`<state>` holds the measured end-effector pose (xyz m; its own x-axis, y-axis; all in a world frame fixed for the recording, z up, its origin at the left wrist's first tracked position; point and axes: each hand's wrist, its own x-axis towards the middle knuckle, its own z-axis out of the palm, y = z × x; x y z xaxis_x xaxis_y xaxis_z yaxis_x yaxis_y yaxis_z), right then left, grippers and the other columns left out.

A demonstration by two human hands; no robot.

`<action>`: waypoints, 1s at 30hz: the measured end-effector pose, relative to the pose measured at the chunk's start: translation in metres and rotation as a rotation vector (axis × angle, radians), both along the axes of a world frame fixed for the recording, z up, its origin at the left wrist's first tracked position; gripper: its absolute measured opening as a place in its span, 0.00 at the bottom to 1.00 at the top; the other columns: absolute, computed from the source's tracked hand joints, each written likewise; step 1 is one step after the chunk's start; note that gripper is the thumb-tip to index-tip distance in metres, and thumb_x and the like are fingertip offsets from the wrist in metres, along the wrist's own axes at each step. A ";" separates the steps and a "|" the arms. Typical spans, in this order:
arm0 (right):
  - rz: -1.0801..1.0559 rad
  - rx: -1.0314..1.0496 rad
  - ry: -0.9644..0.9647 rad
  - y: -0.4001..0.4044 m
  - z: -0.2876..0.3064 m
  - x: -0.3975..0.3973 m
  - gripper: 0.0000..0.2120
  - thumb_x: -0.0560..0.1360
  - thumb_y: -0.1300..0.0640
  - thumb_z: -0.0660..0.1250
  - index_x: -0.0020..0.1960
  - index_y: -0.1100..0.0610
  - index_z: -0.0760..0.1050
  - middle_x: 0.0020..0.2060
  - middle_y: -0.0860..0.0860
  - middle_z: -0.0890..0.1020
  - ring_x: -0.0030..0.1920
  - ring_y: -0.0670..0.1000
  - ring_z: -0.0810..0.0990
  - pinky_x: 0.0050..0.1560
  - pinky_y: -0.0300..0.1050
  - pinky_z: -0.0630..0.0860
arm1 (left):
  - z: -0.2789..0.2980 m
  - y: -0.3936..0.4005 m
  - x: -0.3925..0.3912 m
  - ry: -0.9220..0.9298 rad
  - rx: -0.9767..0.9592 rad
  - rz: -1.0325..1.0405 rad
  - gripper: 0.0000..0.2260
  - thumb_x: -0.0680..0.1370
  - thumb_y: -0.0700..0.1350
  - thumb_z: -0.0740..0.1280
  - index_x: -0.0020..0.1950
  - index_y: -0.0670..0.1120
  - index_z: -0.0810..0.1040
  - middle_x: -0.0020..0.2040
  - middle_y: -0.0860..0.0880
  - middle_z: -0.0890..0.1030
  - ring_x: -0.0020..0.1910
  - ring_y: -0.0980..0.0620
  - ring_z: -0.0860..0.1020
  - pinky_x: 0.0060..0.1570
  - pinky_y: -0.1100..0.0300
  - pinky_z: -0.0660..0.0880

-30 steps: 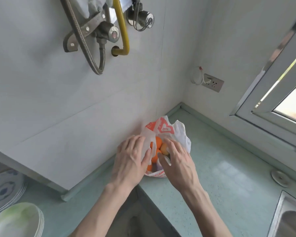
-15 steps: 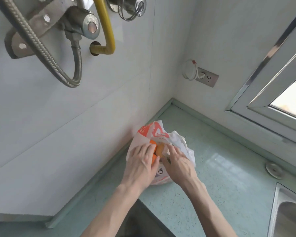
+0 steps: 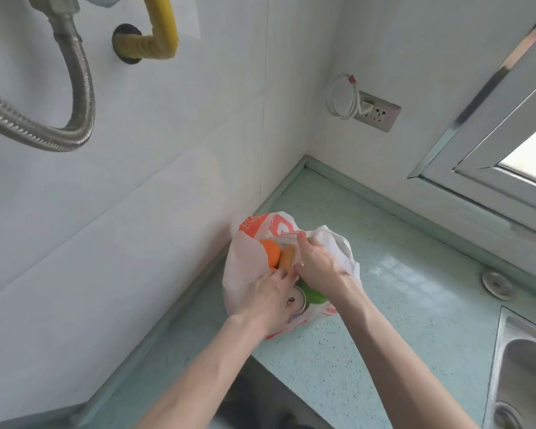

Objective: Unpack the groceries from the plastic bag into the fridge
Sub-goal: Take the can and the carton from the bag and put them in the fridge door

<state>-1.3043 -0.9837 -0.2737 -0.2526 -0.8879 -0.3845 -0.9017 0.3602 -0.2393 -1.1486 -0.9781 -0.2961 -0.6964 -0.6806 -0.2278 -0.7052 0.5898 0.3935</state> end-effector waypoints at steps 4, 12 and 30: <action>0.065 0.053 0.013 -0.014 -0.026 -0.004 0.21 0.76 0.58 0.61 0.69 0.55 0.67 0.61 0.54 0.75 0.61 0.58 0.76 0.53 0.52 0.73 | -0.008 0.003 -0.004 -0.058 0.005 -0.048 0.29 0.81 0.53 0.67 0.80 0.51 0.62 0.71 0.48 0.72 0.70 0.44 0.69 0.69 0.51 0.68; 0.136 0.055 0.129 -0.016 -0.044 -0.012 0.19 0.78 0.60 0.63 0.69 0.58 0.69 0.62 0.56 0.71 0.59 0.58 0.73 0.47 0.49 0.68 | -0.026 0.011 -0.019 -0.154 -0.093 -0.101 0.28 0.80 0.49 0.68 0.78 0.48 0.64 0.71 0.45 0.71 0.69 0.41 0.70 0.74 0.49 0.63; 0.021 -0.048 0.203 0.000 -0.044 -0.033 0.27 0.69 0.47 0.76 0.63 0.58 0.75 0.55 0.55 0.77 0.53 0.57 0.80 0.47 0.50 0.81 | -0.009 0.016 -0.011 -0.108 -0.019 0.011 0.23 0.78 0.38 0.71 0.72 0.47 0.71 0.62 0.45 0.74 0.61 0.42 0.76 0.56 0.51 0.73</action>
